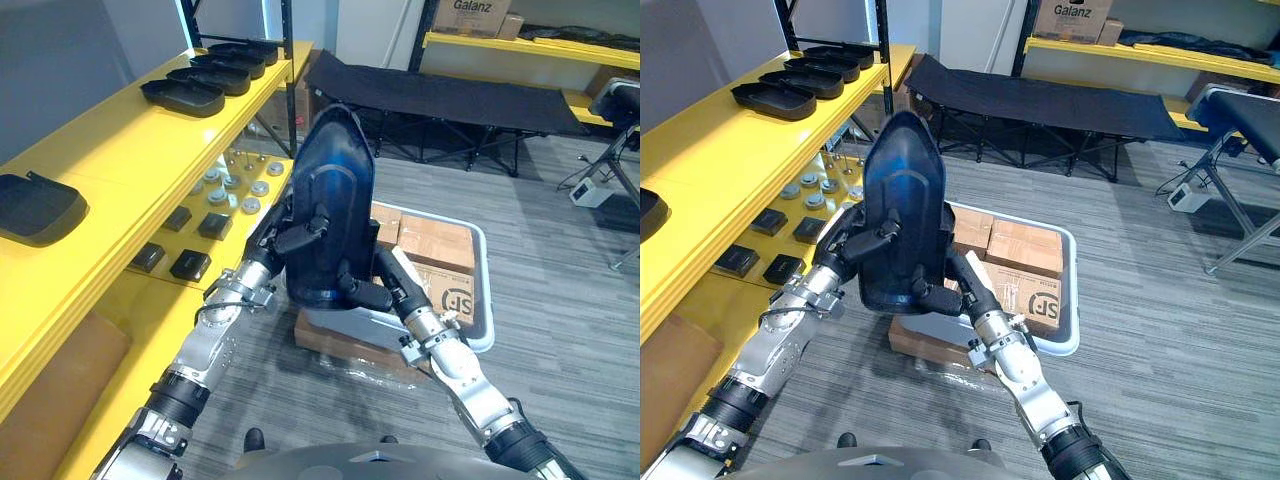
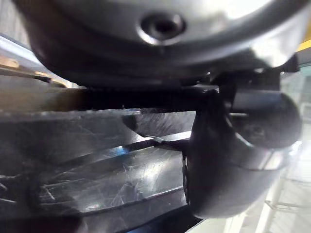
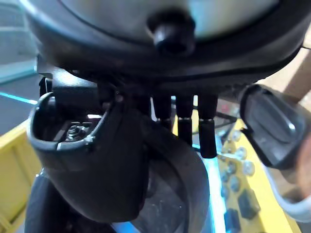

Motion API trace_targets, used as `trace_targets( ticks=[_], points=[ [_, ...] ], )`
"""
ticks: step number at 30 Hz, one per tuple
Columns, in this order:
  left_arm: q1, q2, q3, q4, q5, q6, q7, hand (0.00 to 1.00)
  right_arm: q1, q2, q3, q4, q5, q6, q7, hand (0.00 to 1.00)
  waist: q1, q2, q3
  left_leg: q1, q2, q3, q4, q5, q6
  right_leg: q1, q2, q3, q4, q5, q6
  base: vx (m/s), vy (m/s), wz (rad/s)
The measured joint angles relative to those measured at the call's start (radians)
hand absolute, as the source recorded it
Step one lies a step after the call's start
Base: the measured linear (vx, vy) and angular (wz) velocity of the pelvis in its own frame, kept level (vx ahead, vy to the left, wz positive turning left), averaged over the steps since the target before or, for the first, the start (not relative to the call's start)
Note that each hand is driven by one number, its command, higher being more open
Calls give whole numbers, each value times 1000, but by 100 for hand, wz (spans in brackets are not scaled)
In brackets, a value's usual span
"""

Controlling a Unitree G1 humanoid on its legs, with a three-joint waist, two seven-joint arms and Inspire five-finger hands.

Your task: Walk over and take three plastic housings, then place them on the shelf

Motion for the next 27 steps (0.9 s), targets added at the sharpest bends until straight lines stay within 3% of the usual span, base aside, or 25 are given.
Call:
trace_targets(
  ticks=[9,18,22,25,27],
  points=[
    [12,-142,50,-92,61,-38,138,0,-162,34,-71,-83,1,-51,-48,100,-7,1,1,4,0,0,0,5,-3,-10,-1,1,15,-8,-8,-50,-5,0],
    [11,-175,66,-94,432,-53,352,0,-185,43,-193,-83,40,13,-50,100,-12,2,2,8,0,7,0,8,1,-9,-1,5,8,-5,-5,4,-3,-2],
    [11,-192,141,-94,566,-55,489,0,-144,44,-226,-93,128,34,1,100,-11,4,4,16,1,9,0,3,-3,1,0,5,3,-3,-2,0,0,0],
    [11,-194,215,-94,648,-60,604,0,-74,70,-238,-132,301,34,110,100,-12,4,7,16,1,11,0,0,-4,1,0,5,1,-4,-2,0,0,0],
    [13,-194,245,-94,656,-75,635,0,-44,87,-239,-144,401,34,170,100,-12,3,8,15,1,12,0,-2,-3,1,0,6,0,-4,-3,0,0,0]
  ],
)
